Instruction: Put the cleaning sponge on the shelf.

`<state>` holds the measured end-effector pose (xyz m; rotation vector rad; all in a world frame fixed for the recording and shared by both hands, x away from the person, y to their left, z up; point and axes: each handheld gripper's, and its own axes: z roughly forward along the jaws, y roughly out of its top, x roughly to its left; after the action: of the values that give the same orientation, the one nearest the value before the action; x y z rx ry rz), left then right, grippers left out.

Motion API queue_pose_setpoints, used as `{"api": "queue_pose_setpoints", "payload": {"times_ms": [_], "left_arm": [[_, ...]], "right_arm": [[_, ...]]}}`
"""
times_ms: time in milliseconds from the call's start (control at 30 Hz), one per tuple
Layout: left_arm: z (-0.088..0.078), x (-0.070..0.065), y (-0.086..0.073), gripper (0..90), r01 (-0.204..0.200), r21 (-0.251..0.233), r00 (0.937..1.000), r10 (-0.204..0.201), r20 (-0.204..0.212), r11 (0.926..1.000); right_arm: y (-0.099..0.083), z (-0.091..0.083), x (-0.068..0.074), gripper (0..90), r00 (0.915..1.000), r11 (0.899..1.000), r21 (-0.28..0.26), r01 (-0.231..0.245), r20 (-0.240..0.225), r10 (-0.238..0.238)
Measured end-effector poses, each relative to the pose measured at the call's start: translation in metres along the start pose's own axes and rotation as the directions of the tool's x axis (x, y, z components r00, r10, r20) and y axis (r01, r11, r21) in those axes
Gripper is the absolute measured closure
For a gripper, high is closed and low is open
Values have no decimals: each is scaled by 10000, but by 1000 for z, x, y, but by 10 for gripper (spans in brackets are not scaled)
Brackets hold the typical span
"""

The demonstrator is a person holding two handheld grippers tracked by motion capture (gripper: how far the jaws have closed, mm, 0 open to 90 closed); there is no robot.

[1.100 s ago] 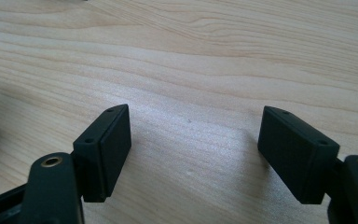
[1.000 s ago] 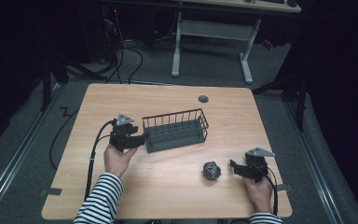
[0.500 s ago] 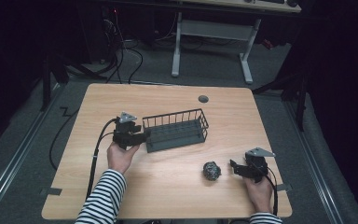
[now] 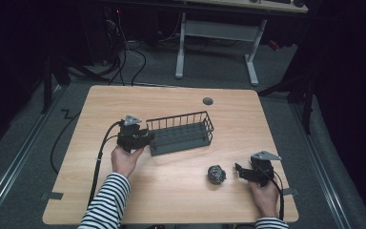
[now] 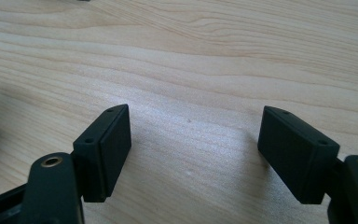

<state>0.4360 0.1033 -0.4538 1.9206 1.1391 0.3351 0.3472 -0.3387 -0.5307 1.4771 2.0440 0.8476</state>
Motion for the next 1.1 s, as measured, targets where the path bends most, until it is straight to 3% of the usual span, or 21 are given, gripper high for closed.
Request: {"api": "queue_pose_setpoints", "payload": {"times_ms": [567,1100], "left_arm": [[9,-17,2,610,-172,-150,9995,176,269,9997],[27,-48,9,608,-626,-38,9952,627,750,9980]], "right_arm": [[0,0,0,256,10000,10000,7,-13,18,13],[0,0,0,255,10000,10000,7,-6,17,6]]}}
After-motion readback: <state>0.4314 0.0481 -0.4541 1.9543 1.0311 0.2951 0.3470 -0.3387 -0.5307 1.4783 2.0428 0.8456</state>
